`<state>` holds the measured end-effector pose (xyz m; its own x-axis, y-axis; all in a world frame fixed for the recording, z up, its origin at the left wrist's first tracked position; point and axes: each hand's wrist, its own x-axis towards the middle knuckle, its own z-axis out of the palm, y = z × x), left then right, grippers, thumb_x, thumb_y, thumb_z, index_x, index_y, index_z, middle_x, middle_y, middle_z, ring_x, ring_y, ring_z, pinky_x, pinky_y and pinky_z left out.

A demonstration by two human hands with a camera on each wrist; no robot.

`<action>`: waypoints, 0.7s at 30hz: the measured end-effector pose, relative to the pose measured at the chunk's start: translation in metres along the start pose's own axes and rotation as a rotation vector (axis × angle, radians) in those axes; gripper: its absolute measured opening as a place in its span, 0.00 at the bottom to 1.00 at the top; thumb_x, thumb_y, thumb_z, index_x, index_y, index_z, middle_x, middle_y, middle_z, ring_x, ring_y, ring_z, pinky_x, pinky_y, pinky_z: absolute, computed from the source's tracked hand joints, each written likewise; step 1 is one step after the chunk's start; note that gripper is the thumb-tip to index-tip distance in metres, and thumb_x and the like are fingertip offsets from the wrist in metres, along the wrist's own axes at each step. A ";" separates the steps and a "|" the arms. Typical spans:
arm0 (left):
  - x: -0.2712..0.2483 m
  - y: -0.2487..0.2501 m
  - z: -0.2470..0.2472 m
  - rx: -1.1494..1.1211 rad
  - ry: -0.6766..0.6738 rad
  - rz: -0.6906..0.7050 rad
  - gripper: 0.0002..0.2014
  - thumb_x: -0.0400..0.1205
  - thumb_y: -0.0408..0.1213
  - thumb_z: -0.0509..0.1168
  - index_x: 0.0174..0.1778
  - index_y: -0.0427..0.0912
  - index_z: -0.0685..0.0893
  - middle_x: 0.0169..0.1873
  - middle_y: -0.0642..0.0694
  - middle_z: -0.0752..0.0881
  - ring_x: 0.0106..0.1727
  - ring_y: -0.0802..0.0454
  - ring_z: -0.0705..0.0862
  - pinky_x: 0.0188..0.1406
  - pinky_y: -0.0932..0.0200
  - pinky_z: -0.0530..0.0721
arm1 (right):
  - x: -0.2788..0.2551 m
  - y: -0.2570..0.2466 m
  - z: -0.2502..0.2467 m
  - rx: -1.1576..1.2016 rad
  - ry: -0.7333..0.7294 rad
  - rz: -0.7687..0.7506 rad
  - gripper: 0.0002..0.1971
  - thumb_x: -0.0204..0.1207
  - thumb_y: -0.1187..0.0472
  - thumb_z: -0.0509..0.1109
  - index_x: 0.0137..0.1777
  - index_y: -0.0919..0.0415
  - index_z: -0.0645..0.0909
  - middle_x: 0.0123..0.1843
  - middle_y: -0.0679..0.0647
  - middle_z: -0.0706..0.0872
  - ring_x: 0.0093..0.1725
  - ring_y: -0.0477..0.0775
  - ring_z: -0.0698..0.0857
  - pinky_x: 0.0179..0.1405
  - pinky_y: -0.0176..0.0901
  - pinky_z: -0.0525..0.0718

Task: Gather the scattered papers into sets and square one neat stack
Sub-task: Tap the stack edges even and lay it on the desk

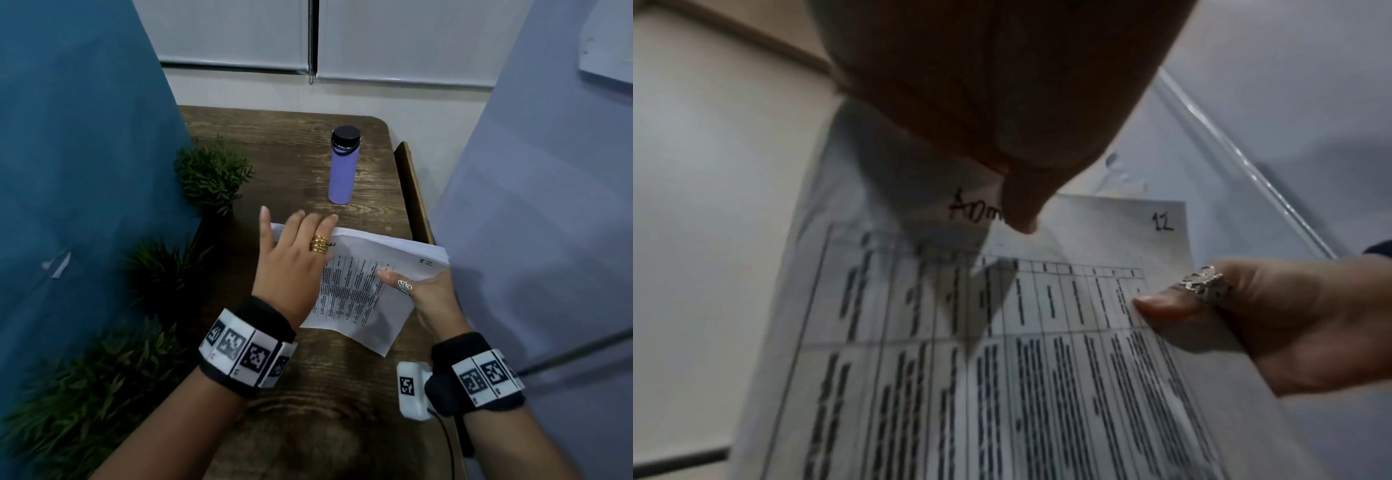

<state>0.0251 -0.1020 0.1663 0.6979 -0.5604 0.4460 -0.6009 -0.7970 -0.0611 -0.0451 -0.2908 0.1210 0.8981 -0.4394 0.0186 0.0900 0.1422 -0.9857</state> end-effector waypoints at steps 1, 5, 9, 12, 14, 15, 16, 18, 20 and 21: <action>0.003 0.002 0.000 0.011 -0.024 -0.001 0.23 0.78 0.44 0.55 0.70 0.47 0.70 0.65 0.46 0.82 0.72 0.45 0.76 0.75 0.24 0.52 | 0.000 -0.001 0.000 0.004 -0.001 -0.003 0.25 0.43 0.53 0.88 0.44 0.52 0.90 0.50 0.61 0.92 0.54 0.63 0.90 0.55 0.60 0.86; 0.018 0.025 0.000 0.002 0.073 0.146 0.25 0.77 0.37 0.61 0.71 0.50 0.69 0.67 0.45 0.80 0.72 0.43 0.76 0.75 0.29 0.46 | 0.000 -0.006 0.003 0.018 -0.015 -0.024 0.18 0.55 0.70 0.82 0.44 0.54 0.88 0.51 0.62 0.90 0.54 0.62 0.88 0.56 0.58 0.86; 0.030 0.051 -0.013 -0.062 0.034 0.253 0.22 0.70 0.40 0.47 0.52 0.48 0.83 0.40 0.50 0.88 0.45 0.47 0.87 0.57 0.46 0.82 | 0.001 -0.007 -0.001 -0.103 0.026 -0.023 0.19 0.60 0.79 0.78 0.43 0.55 0.84 0.45 0.52 0.89 0.44 0.44 0.89 0.46 0.39 0.86; 0.038 0.056 -0.018 -0.072 -0.101 0.291 0.16 0.76 0.39 0.49 0.55 0.46 0.77 0.45 0.48 0.85 0.49 0.44 0.83 0.44 0.52 0.78 | -0.002 -0.004 -0.008 -0.101 0.005 0.022 0.19 0.62 0.78 0.77 0.43 0.53 0.82 0.44 0.48 0.88 0.38 0.35 0.88 0.41 0.32 0.88; 0.039 0.055 -0.013 -0.089 -0.123 0.305 0.14 0.78 0.39 0.55 0.59 0.47 0.74 0.50 0.47 0.83 0.55 0.43 0.81 0.48 0.50 0.75 | -0.003 0.001 -0.010 -0.150 0.024 0.068 0.20 0.63 0.76 0.78 0.40 0.50 0.79 0.41 0.44 0.85 0.34 0.31 0.86 0.34 0.24 0.85; 0.039 0.055 -0.012 -0.073 -0.103 0.311 0.14 0.76 0.39 0.56 0.58 0.47 0.75 0.48 0.48 0.84 0.52 0.44 0.82 0.48 0.50 0.76 | -0.003 0.004 -0.010 -0.154 0.036 0.079 0.19 0.63 0.75 0.79 0.39 0.50 0.78 0.40 0.43 0.84 0.32 0.28 0.85 0.29 0.21 0.82; 0.039 0.055 -0.011 -0.065 -0.063 0.307 0.14 0.75 0.39 0.55 0.55 0.48 0.77 0.44 0.50 0.85 0.48 0.46 0.84 0.46 0.51 0.76 | -0.004 0.007 -0.010 -0.142 0.043 0.079 0.19 0.64 0.75 0.79 0.39 0.50 0.78 0.39 0.43 0.84 0.31 0.27 0.85 0.27 0.20 0.80; 0.037 0.051 -0.002 -0.056 0.037 0.302 0.09 0.76 0.40 0.59 0.51 0.49 0.80 0.38 0.51 0.85 0.41 0.47 0.85 0.50 0.51 0.71 | -0.002 0.012 -0.011 -0.130 0.057 0.088 0.18 0.63 0.74 0.79 0.40 0.50 0.80 0.40 0.44 0.86 0.34 0.31 0.87 0.30 0.23 0.83; 0.034 0.034 0.008 -0.046 0.125 0.262 0.09 0.79 0.46 0.60 0.48 0.47 0.81 0.36 0.50 0.86 0.41 0.46 0.85 0.57 0.48 0.66 | -0.001 0.018 -0.011 -0.115 0.071 0.101 0.16 0.64 0.74 0.78 0.39 0.52 0.83 0.41 0.46 0.89 0.37 0.37 0.89 0.35 0.29 0.86; 0.032 0.023 0.008 -0.033 0.143 0.205 0.11 0.80 0.49 0.59 0.46 0.46 0.82 0.36 0.50 0.87 0.40 0.46 0.85 0.60 0.48 0.65 | -0.001 0.020 -0.012 -0.104 0.083 0.099 0.15 0.64 0.74 0.78 0.40 0.53 0.84 0.41 0.48 0.90 0.39 0.40 0.90 0.39 0.34 0.89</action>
<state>0.0366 -0.1402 0.1724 0.4994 -0.6702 0.5490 -0.7382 -0.6609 -0.1354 -0.0489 -0.2983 0.0993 0.8611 -0.5005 -0.0891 -0.0458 0.0982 -0.9941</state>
